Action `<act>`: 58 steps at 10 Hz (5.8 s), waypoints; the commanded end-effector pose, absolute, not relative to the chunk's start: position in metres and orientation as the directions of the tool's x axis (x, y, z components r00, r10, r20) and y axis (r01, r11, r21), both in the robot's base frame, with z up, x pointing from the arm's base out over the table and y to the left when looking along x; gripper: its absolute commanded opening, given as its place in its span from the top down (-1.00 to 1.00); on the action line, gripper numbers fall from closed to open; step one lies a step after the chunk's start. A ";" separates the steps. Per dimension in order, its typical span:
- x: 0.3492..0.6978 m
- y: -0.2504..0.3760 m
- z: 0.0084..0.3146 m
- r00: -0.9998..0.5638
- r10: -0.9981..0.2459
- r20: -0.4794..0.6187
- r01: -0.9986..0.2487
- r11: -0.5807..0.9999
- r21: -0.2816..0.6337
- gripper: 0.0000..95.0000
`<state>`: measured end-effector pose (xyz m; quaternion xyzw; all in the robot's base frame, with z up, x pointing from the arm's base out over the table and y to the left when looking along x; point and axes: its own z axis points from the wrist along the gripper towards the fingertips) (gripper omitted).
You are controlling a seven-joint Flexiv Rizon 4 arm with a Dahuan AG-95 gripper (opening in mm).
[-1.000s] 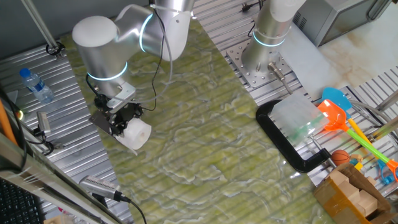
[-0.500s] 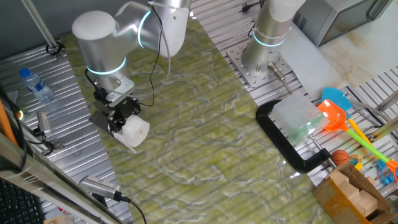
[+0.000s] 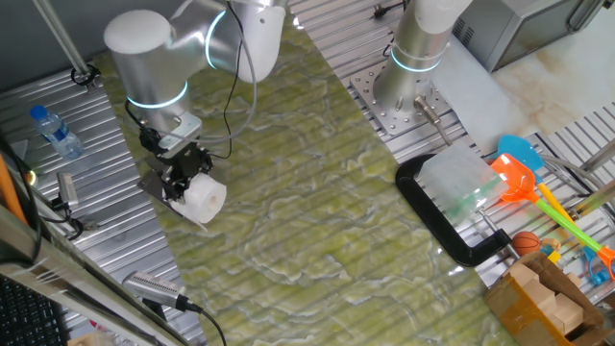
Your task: Put the toilet paper on its holder
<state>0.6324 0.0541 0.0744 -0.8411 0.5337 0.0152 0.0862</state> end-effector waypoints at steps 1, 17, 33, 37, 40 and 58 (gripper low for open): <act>0.634 0.051 0.076 0.434 -0.892 -0.127 -0.898 -0.418 -0.134 1.00; 0.640 0.031 0.087 0.459 -0.885 -0.074 -0.884 -0.448 -0.131 1.00; 0.642 0.029 0.088 0.501 -0.864 -0.060 -0.858 -0.486 -0.168 1.00; 0.643 0.029 0.087 0.500 -0.863 -0.073 -0.855 -0.479 -0.198 1.00; 0.643 0.029 0.087 0.498 -0.864 -0.071 -0.856 -0.477 -0.198 1.00; 0.643 0.029 0.087 0.444 -0.883 -0.151 -0.885 -0.407 -0.224 1.00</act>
